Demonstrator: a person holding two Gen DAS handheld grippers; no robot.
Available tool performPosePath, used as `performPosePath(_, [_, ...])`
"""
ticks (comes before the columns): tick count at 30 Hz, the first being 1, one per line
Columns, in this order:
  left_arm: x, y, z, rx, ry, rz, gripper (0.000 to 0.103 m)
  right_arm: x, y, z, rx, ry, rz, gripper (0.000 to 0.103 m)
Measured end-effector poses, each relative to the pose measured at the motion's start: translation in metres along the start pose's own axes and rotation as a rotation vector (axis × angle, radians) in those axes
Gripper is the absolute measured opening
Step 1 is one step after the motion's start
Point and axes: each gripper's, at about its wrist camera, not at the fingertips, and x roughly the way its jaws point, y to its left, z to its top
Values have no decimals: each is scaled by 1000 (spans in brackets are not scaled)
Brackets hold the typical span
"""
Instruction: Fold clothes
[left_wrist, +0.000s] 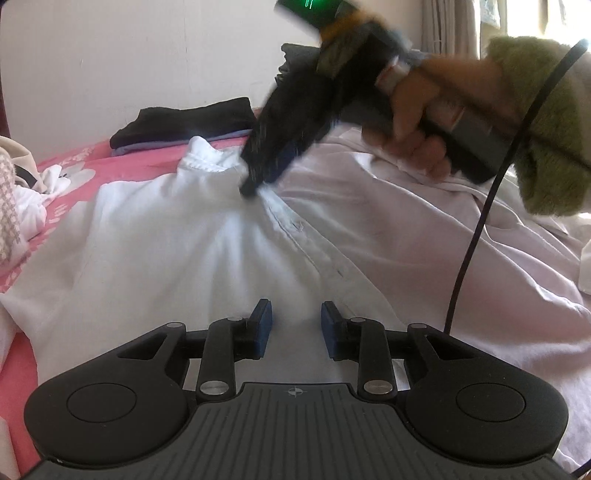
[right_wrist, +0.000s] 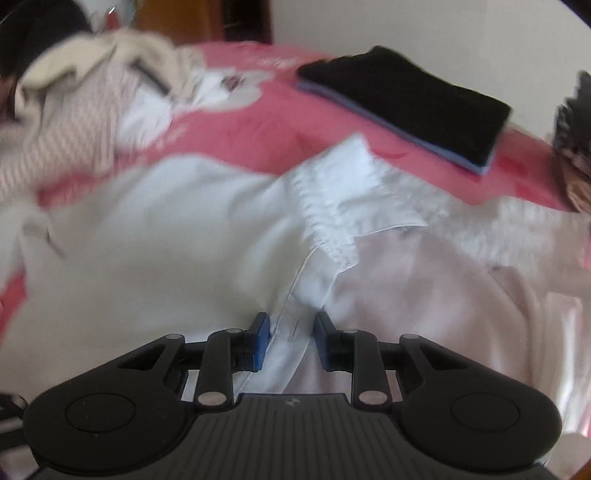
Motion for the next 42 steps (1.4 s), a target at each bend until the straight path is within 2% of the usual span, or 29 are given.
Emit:
performPosePath(5, [-1,0,0,-3,6,-1,30,-23,1,17,24,-146,14,28])
performPosePath(7, [-1,-1,0,-2,7,0,30,-8,-4,23,55,-148,-4,28])
performPosePath(12, [-3,0,-2,-13,-1,-1,31,37,-29,13,183,-85,-65,25])
performPosePath(18, [-4,1,-2,-36,-2,-10,31,1,-25,22,214,-188,-88,25])
performPosePath(25, [-12,9,-1,-95,-19,8,32,43,-42,31,285,-100,-159,24])
performPosePath(27, [-19,14,-1,-123,-34,15,33,27,-36,34,320,-125,-166,25])
performPosePath(30, [-28,21,0,-172,-42,14,34,11,-18,39,283,-180,-71,25])
performPosePath(34, [-37,25,-1,-205,-37,40,34,26,11,47,179,-182,65,25])
performPosePath(37, [-49,30,-4,-242,-36,74,34,65,19,48,194,-64,68,25])
performPosePath(40, [-70,39,-11,-289,-45,114,40,63,25,50,197,-59,33,26])
performPosePath(42, [-87,44,-17,-322,-55,144,48,45,29,50,216,-76,74,26])
